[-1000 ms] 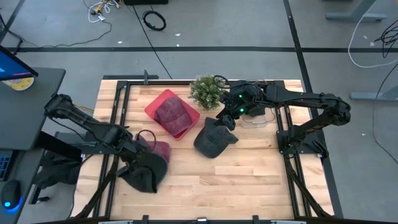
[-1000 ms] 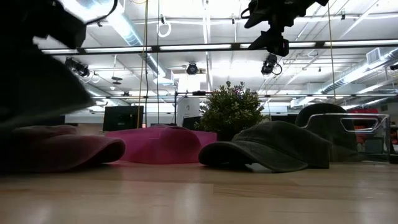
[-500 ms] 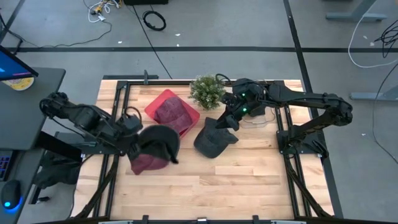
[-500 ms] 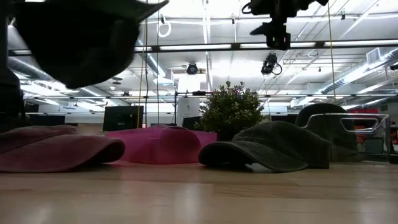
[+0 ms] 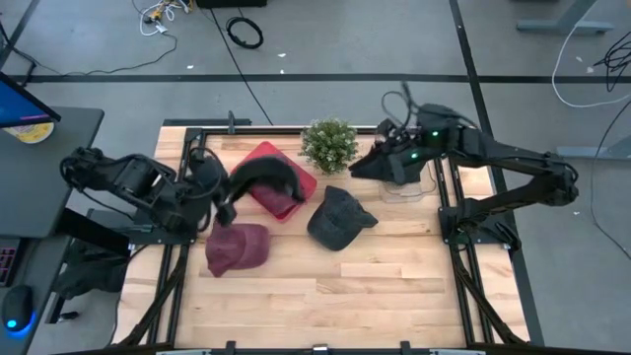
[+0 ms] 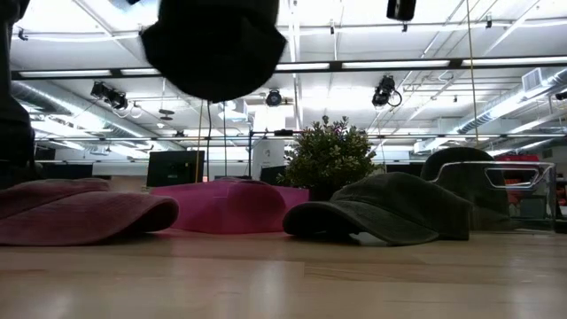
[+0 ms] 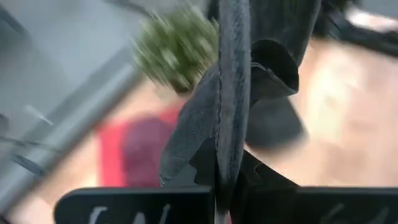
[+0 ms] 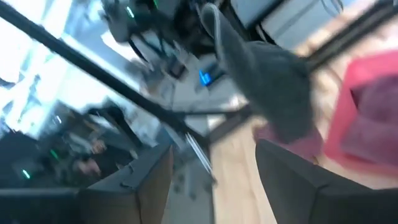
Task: Pick & Place hat
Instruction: Put the left black cap into the transparent bin
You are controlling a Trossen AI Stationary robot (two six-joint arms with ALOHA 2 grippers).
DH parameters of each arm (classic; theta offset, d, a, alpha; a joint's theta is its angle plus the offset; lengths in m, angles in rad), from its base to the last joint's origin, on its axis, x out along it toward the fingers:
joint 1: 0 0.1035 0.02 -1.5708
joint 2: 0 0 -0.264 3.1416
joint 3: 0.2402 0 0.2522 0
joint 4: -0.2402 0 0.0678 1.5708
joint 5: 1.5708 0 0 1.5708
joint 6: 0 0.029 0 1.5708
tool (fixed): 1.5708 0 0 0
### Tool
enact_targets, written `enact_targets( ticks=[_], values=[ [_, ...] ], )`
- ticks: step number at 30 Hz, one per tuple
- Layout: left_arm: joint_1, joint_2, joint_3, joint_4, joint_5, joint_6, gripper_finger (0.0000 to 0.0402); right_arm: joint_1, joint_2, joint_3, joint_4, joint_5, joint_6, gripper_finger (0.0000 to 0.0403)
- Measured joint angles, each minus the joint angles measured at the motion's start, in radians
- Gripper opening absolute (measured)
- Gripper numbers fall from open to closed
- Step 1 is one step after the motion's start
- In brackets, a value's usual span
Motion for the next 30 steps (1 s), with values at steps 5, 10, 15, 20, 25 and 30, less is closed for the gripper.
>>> enact_targets(
  ticks=[5, 10, 15, 20, 25, 30],
  values=[
    [0.044, 0.013, 0.0, 0.138, -0.304, 0.214, 0.0011, 0.0, -0.015, 0.0, 0.122, 0.111, 0.136, 0.0231],
    [0.088, 0.073, 0.0, 0.307, -0.713, 0.479, 0.0011, 0.0, 0.008, 0.0, 0.217, 0.299, 0.336, 0.0231],
    [0.174, 0.163, 0.0, 0.467, -0.797, 0.726, 0.0011, 0.001, 0.062, 0.0, 0.368, 0.403, 0.456, 0.0231],
    [0.246, 0.281, 0.0, 0.529, -0.8, 0.854, 0.0011, 0.016, 0.155, 0.0, 0.53, 0.434, 0.516, 0.0234],
    [0.284, 0.365, -0.001, 0.524, -0.799, 0.891, 0.0011, 0.019, 0.24, 0.0, 0.574, 0.429, 0.632, 0.0257],
    [0.298, 0.402, -0.001, 0.523, -0.799, 0.902, 0.0011, 0.015, 0.294, 0.0, 0.674, 0.421, 0.736, 0.0283]
  ],
)
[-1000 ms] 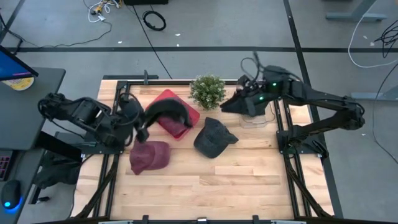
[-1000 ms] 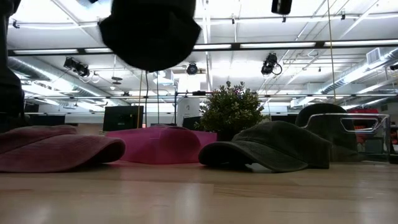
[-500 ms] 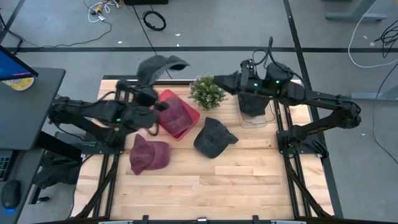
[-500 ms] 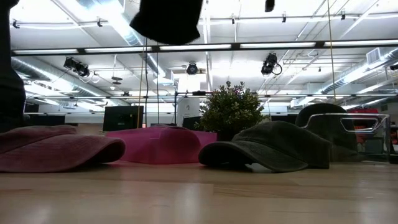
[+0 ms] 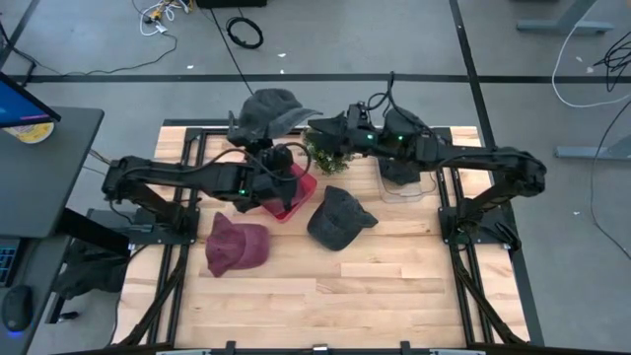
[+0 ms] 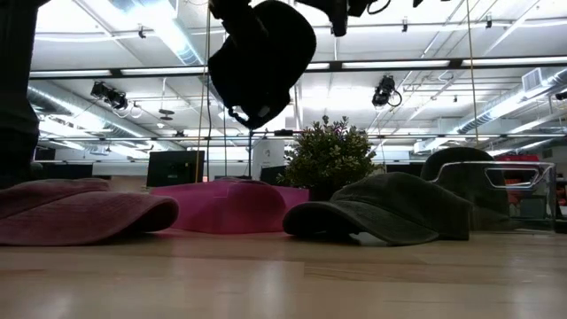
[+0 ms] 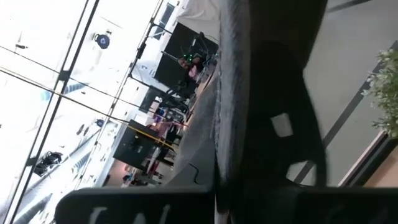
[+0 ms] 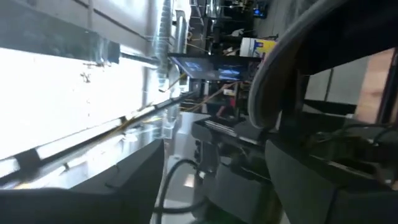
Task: Pick & Place hat
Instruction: Put the left black cap into the transparent bin
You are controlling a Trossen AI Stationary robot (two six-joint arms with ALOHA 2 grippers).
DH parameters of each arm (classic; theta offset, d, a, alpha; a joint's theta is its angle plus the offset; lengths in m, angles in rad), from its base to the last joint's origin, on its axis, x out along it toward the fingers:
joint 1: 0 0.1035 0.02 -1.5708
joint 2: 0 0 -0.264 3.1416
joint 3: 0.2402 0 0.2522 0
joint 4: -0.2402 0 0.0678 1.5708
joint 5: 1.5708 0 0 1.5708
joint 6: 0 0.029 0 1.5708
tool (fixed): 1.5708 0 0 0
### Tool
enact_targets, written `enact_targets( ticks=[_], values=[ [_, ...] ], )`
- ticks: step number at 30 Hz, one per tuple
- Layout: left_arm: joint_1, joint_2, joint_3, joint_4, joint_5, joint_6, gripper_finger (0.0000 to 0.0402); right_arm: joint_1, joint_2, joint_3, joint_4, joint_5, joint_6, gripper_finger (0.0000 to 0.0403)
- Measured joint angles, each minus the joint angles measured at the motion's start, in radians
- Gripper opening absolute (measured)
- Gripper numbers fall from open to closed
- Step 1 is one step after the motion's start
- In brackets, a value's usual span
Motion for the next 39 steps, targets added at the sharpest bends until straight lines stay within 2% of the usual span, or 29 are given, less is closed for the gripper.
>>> enact_targets(
  ticks=[5, 9, 16, 21, 39],
  values=[
    [-0.001, 0.004, 0.0, 0.0, -0.002, -0.026, 0.0011, -0.025, 0.018, 0.0, -0.021, 0.02, 0.028, 0.0294],
    [-0.001, 0.004, 0.0, 0.0, 0.003, -0.033, 0.0011, -0.054, 0.018, 0.0, -0.033, 0.067, 0.03, 0.0284],
    [-0.001, 0.004, 0.0, 0.0, 0.025, -0.053, 0.0011, -0.086, 0.018, 0.0, -0.037, 0.065, 0.055, 0.0241],
    [-0.001, 0.009, 0.001, 0.002, 0.076, -0.064, 0.0011, -0.096, 0.018, 0.0, -0.038, 0.066, 0.058, 0.0208],
    [-0.001, 0.011, 0.001, 0.001, 0.107, -0.07, 0.0011, -0.099, 0.03, 0.0, -0.082, 0.074, 0.036, 0.0118]
  ],
)
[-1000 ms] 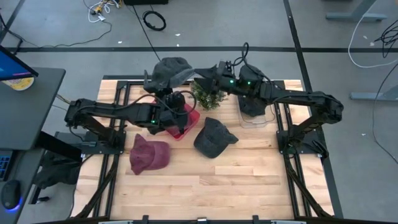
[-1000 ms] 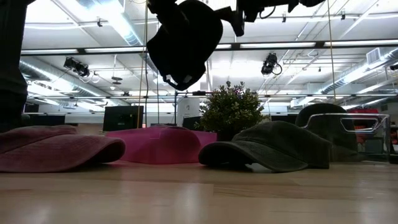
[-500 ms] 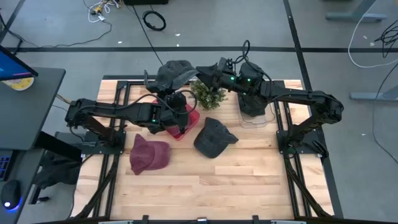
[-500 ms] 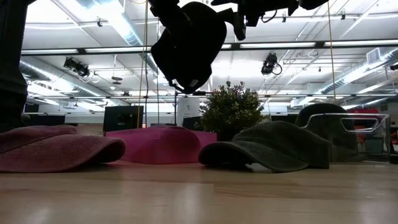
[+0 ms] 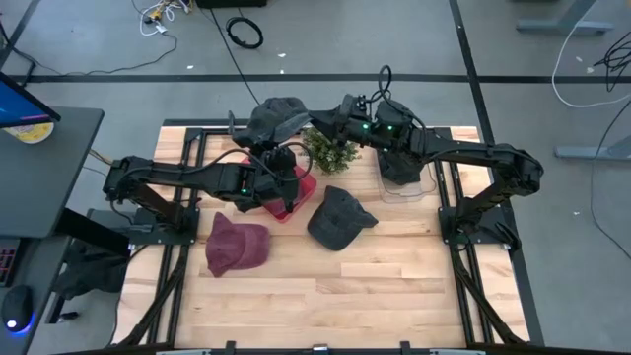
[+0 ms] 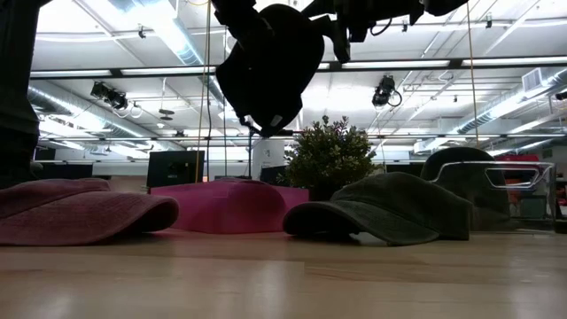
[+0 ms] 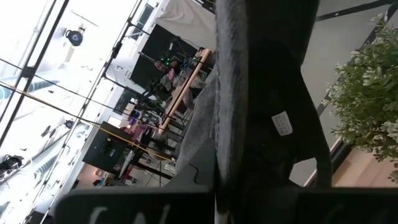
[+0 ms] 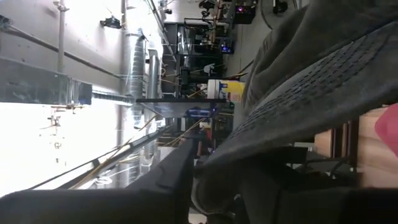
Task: Pick & Place hat
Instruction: Put the left black cap into the transparent bin
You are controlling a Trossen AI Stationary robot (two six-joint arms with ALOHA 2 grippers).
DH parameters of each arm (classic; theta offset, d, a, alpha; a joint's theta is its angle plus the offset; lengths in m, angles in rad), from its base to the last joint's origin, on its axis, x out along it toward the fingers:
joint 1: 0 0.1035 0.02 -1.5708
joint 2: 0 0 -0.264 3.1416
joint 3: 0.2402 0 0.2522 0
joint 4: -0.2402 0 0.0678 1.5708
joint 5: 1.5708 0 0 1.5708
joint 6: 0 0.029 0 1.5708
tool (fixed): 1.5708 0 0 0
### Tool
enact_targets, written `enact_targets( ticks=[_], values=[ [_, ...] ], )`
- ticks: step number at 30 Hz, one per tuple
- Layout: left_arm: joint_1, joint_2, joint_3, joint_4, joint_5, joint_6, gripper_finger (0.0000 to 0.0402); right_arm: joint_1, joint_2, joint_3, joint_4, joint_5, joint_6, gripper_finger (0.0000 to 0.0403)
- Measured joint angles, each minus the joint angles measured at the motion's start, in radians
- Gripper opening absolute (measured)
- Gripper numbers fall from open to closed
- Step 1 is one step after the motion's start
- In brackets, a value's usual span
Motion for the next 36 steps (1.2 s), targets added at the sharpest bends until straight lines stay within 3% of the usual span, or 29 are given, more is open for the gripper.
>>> enact_targets(
  ticks=[10, 18, 28, 32, 36],
  values=[
    [0.001, 0.0, 0.0, -0.002, 0.041, -0.008, 0.0029, 0.0, -0.001, 0.0, 0.0, 0.015, -0.112, 0.001],
    [-0.027, -0.004, 0.0, 0.004, 0.076, -0.034, 0.0077, -0.004, -0.003, 0.0, 0.003, 0.025, -0.189, 0.0004],
    [-0.077, -0.056, -0.001, 0.006, 0.076, -0.026, 0.0208, -0.037, -0.001, 0.0, 0.001, 0.042, -0.216, 0.0001],
    [-0.088, -0.067, 0.0, 0.002, 0.056, -0.026, 0.0245, -0.058, -0.005, 0.0, 0.0, 0.011, -0.233, 0.0001],
    [-0.097, -0.068, 0.0, -0.02, -0.019, -0.03, 0.0255, -0.082, -0.047, 0.0, -0.022, -0.057, -0.33, 0.0001]
  ],
)
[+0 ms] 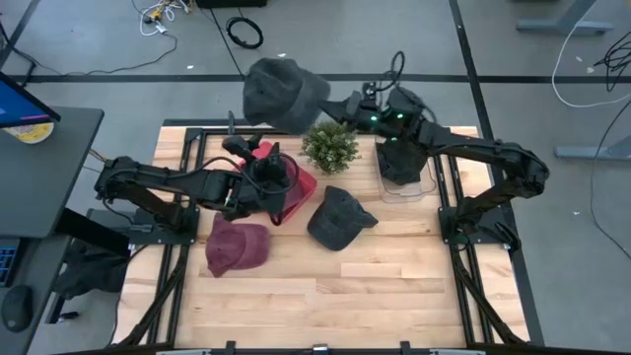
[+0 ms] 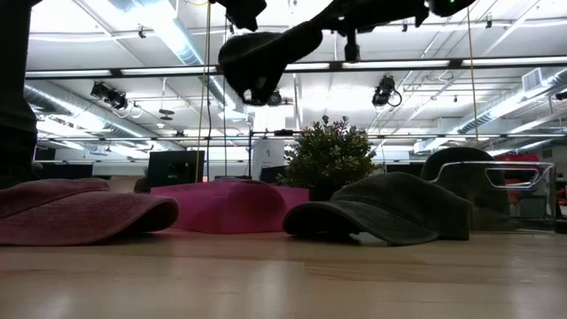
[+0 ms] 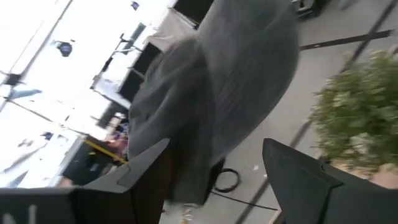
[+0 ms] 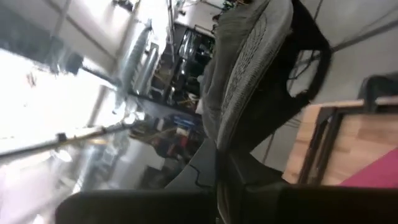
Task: Pick & Place hat
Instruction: Put the left black cap into the transparent bin
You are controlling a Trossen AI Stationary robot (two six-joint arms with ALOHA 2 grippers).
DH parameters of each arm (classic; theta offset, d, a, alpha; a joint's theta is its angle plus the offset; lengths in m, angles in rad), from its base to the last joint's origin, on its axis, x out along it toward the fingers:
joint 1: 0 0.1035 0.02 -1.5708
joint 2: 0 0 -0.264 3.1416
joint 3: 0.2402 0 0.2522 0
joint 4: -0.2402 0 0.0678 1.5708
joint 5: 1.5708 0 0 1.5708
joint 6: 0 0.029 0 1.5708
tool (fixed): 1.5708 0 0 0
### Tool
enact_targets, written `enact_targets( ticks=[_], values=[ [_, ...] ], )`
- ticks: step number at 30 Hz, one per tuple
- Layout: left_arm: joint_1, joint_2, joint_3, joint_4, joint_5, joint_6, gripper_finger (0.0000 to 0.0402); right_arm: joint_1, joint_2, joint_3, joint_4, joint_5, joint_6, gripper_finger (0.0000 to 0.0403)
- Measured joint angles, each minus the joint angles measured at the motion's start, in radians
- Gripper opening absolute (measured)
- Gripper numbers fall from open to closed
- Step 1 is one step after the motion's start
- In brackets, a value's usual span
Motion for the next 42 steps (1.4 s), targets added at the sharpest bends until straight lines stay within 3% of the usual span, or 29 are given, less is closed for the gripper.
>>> enact_targets(
  ticks=[4, 7, 13, 21, 26, 35, 42],
  values=[
    [-0.01, 0.0, 0.0, -0.041, -0.068, -0.013, 0.0248, -0.036, -0.101, 0.0, -0.162, -0.094, -0.165, 0.0],
    [-0.01, 0.0, 0.0, -0.064, -0.087, -0.044, 0.024, -0.063, -0.209, 0.0, -0.387, -0.143, -0.329, 0.0],
    [0.002, 0.0, 0.0, -0.072, -0.085, -0.096, 0.0232, -0.098, -0.426, 0.0, -0.824, -0.142, -0.582, 0.0],
    [0.059, 0.0, 0.0, -0.072, 0.015, -0.136, 0.0231, -0.096, -0.595, 0.016, -1.129, -0.117, -0.789, 0.0],
    [0.08, 0.0, 0.0, -0.072, 0.046, -0.136, 0.0231, -0.096, -0.593, 0.149, -1.4, -0.002, -0.914, 0.0],
    [0.084, 0.0, 0.0, -0.071, 0.046, -0.156, 0.0231, -0.096, -0.482, 0.339, -1.761, 0.042, -1.051, 0.0],
    [0.084, 0.0, 0.0, -0.071, 0.047, -0.207, 0.0231, -0.095, -0.363, 0.33, -1.812, 0.061, -1.118, 0.0]
  ],
)
